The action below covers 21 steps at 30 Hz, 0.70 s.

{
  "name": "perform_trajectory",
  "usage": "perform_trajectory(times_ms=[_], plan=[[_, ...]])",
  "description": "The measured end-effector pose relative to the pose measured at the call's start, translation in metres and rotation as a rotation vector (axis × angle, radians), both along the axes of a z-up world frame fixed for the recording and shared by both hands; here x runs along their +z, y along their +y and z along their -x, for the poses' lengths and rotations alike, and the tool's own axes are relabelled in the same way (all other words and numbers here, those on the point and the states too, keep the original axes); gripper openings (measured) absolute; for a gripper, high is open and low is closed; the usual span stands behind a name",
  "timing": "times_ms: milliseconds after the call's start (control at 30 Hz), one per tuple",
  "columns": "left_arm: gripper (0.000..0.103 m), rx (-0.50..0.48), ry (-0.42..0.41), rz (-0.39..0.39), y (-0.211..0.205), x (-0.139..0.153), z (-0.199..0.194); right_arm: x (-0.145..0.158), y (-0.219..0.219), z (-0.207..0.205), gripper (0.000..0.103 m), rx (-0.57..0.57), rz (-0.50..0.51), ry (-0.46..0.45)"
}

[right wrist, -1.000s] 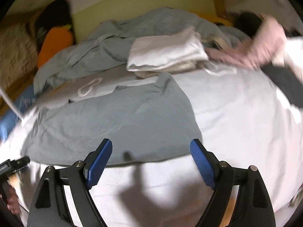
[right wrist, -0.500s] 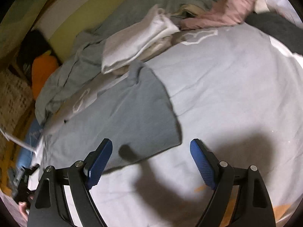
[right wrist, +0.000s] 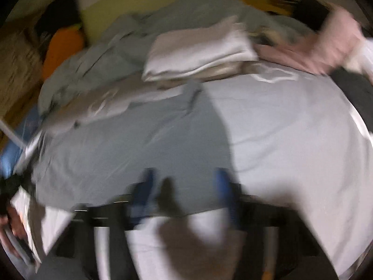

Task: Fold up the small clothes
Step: 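Grasp the shirt side with the left gripper and fold it over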

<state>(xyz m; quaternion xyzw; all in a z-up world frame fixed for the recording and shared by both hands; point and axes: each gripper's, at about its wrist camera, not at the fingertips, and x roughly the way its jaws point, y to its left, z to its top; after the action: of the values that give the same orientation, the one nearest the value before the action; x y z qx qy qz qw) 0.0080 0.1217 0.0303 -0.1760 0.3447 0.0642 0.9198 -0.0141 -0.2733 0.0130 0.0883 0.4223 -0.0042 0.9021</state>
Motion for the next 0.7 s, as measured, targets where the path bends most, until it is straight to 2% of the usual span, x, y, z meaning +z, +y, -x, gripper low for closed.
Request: perform_trajectory(times_ms=[67, 167, 267, 433, 533, 600, 700], plan=[[0.013, -0.027, -0.030, -0.013, -0.012, 0.018, -0.002, -0.006, 0.005, -0.002, 0.019, 0.015, 0.020, 0.025], [0.012, -0.090, -0.091, -0.066, -0.043, 0.046, -0.004, -0.025, 0.008, -0.008, 0.016, 0.015, 0.035, 0.109], [0.012, -0.162, -0.132, -0.089, -0.076, 0.066, -0.006, -0.024, 0.009, -0.007, 0.016, 0.018, 0.043, 0.110], [0.012, -0.348, -0.164, -0.085, -0.146, 0.084, -0.007, -0.023, 0.003, -0.003, 0.016, 0.016, 0.014, 0.109], [0.012, -0.454, -0.154, -0.076, -0.192, 0.078, -0.013, -0.018, -0.003, 0.002, 0.016, 0.002, -0.016, 0.103], [0.012, -0.496, -0.130, -0.138, -0.221, 0.063, -0.015, -0.011, -0.010, 0.010, 0.016, -0.012, -0.015, 0.103], [0.012, -0.554, -0.050, -0.169, -0.250, 0.029, -0.018, 0.000, -0.025, 0.023, 0.016, -0.057, -0.018, 0.069]])
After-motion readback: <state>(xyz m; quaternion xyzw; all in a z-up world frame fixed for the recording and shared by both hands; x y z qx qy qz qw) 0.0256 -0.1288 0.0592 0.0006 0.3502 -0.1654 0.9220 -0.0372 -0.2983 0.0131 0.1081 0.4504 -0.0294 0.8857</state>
